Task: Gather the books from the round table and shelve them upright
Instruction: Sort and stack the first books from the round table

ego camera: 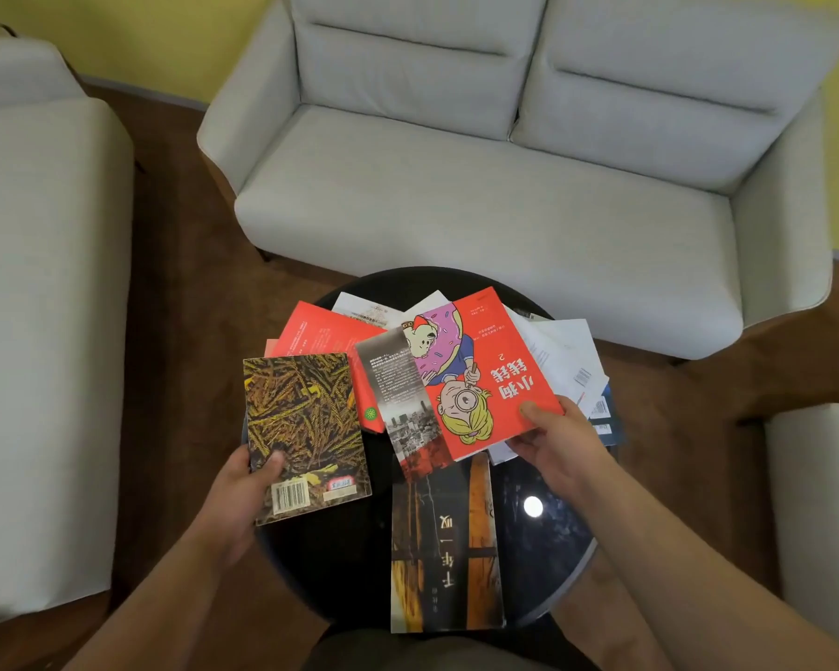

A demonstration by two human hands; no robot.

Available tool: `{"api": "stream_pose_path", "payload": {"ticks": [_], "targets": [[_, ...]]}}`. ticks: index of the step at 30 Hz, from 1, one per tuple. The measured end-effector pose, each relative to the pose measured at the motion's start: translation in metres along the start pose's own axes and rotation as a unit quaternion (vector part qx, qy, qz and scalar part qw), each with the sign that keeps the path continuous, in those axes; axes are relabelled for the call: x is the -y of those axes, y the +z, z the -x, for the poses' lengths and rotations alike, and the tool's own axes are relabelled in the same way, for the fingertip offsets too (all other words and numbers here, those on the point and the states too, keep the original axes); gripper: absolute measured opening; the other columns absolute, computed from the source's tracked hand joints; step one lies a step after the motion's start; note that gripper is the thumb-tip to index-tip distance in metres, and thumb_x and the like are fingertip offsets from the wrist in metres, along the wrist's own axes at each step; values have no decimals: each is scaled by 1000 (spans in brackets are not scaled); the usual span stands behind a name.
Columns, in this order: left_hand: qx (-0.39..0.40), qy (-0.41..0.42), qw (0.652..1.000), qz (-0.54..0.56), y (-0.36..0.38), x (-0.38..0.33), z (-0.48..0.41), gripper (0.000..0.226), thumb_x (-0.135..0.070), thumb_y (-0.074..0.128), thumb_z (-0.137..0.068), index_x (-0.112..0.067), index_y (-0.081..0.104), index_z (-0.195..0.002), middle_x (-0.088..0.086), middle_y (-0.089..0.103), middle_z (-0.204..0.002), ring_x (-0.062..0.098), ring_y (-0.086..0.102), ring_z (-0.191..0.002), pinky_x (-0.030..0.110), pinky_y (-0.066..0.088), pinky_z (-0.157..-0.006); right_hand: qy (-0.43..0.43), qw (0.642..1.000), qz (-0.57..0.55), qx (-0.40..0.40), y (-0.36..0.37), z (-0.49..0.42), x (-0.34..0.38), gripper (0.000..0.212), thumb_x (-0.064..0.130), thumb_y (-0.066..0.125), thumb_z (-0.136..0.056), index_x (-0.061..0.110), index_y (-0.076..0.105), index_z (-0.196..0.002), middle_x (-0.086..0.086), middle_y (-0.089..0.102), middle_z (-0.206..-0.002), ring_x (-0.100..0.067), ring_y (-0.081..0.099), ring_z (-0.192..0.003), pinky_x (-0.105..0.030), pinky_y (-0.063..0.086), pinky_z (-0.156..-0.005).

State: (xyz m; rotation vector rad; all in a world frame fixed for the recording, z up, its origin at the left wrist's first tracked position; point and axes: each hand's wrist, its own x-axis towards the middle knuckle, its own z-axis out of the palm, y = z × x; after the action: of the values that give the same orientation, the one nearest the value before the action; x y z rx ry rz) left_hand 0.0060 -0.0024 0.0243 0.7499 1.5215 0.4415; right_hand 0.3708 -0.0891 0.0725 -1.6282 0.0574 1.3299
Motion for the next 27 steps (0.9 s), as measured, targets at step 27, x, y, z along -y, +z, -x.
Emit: {"api": "stream_pose_path", "payload": {"ticks": [27], "targets": [[26,-287,933,214,112,139,166,41,-25,42,-104,0,50,-136,26,62,-119,38,60,-104,47,47,-86,-48,996,64,38,-139,94,-47,22,18,59,-100,12,51,-119,-21,73,-110,-38,71,-106,-56,50,-102]]}}
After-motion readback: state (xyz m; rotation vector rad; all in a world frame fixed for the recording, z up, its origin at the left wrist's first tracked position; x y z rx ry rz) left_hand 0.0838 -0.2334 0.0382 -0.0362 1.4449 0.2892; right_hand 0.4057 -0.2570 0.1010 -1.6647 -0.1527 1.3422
